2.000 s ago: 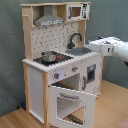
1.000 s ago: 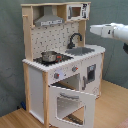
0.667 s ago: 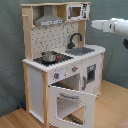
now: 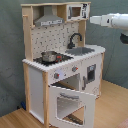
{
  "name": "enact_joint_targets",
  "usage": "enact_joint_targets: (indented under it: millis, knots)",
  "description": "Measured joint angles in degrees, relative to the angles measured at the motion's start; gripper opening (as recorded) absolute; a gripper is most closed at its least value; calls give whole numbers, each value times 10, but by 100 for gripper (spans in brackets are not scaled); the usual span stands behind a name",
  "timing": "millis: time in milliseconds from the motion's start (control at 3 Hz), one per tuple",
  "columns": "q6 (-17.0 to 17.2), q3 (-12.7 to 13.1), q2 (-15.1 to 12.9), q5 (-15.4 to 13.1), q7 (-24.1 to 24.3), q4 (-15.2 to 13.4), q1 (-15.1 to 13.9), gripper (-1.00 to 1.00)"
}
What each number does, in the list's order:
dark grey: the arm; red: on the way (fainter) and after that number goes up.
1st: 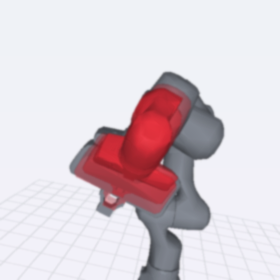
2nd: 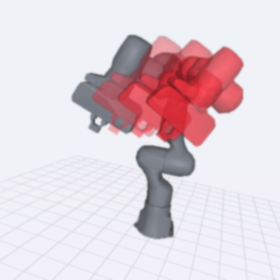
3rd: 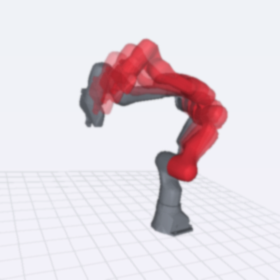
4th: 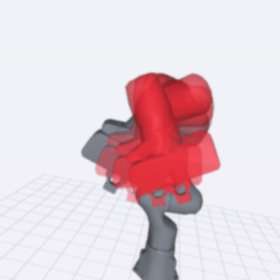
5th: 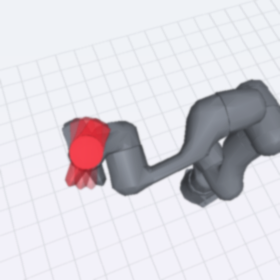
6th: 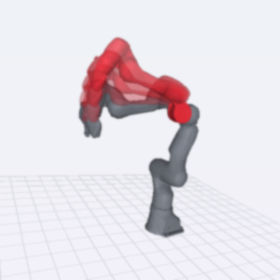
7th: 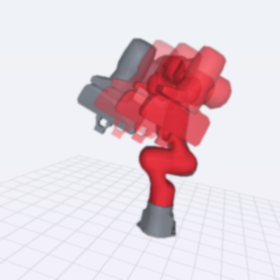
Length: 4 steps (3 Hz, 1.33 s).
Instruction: Play with the kitchen
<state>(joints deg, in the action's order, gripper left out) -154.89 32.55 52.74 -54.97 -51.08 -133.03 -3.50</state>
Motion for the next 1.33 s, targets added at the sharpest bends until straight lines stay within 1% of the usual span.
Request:
enact_joint_targets:
  millis: [333,667,1000,1333]
  knots:
    - [-23,-38,-31,0,-30,0,-3,100]
    - [-49,-60,-66,0,-58,4,-15,100]
    - [-70,-60,-102,0,-85,24,-40,100]
    - [-74,-59,-134,0,-119,55,-59,100]
